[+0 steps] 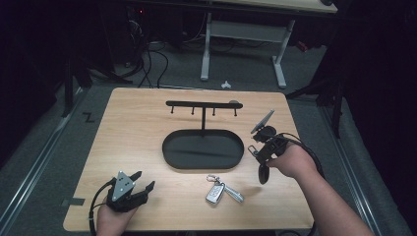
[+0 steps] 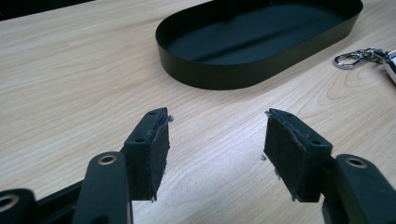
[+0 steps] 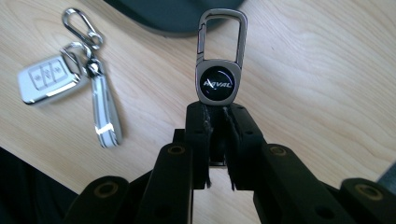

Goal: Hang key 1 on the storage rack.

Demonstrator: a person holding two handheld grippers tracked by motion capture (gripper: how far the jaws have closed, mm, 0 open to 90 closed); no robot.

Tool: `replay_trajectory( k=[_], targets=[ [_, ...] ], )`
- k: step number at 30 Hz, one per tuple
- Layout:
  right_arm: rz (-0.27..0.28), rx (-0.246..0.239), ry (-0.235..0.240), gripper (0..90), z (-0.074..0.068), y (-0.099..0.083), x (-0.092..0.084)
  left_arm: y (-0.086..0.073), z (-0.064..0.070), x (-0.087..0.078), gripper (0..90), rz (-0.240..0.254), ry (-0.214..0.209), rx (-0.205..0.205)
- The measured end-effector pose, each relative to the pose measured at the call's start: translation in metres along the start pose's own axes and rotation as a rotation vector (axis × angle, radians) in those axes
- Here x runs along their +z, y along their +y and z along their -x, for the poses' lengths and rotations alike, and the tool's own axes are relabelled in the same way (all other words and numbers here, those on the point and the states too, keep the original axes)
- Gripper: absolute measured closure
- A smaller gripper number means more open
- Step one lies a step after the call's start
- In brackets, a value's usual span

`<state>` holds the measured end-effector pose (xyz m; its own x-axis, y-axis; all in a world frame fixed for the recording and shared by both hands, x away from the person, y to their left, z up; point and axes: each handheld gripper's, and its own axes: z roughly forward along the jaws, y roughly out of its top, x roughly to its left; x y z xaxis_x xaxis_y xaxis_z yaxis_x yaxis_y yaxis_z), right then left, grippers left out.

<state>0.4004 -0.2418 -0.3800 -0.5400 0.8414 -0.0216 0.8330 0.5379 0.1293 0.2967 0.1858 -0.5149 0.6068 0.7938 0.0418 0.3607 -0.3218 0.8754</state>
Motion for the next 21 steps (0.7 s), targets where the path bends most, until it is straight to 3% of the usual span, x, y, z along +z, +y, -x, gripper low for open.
replay_trajectory(
  k=[8,21],
  targets=[
    [0.019,-0.056,0.014,80.6,-0.02,0.022,-0.001,-0.002,-0.001,-0.002,40.4,0.006,0.009,-0.007],
    [0.026,-0.105,0.043,80.6,-0.054,0.055,0.008,0.001,0.001,0.001,40.4,0.003,-0.003,0.011]
  ],
)
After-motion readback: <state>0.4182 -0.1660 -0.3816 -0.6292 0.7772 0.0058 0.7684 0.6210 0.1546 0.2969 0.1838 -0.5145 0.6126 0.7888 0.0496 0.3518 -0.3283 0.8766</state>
